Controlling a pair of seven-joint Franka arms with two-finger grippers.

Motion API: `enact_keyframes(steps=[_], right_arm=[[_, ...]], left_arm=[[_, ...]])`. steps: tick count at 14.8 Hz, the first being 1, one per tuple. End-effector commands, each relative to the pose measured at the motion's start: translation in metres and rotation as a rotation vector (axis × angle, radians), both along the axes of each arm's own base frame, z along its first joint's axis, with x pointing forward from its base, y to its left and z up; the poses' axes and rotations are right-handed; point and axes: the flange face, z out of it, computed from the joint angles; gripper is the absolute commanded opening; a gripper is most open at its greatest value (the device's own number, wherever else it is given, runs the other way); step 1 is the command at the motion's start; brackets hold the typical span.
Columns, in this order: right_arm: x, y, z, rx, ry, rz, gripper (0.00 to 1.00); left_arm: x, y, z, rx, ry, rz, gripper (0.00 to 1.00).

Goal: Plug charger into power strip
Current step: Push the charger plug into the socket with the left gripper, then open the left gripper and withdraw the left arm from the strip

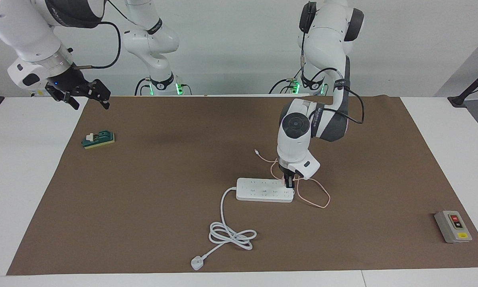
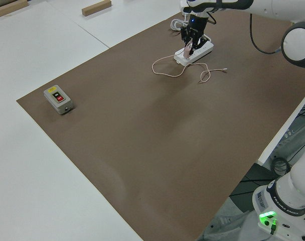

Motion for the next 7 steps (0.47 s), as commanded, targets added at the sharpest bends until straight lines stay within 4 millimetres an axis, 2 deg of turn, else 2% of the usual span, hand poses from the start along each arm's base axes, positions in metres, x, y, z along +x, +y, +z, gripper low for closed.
enact_keyframes(steps=[1,5,7], right_arm=[[-0.004,0.001,-0.001,-0.013,0.005,0.012,1.0],[-0.004,0.001,-0.001,-0.013,0.005,0.012,1.0],[-0.004,0.0,-0.001,-0.013,0.005,0.011,1.0]], left_arm=[[-0.007,0.005,-0.013,0.025,-0.007,-0.009,0.0],[-0.007,0.004,-0.014,0.023,-0.01,-0.01,0.0],[-0.004,0.004,-0.024,0.013,-0.025,-0.012,0.0]])
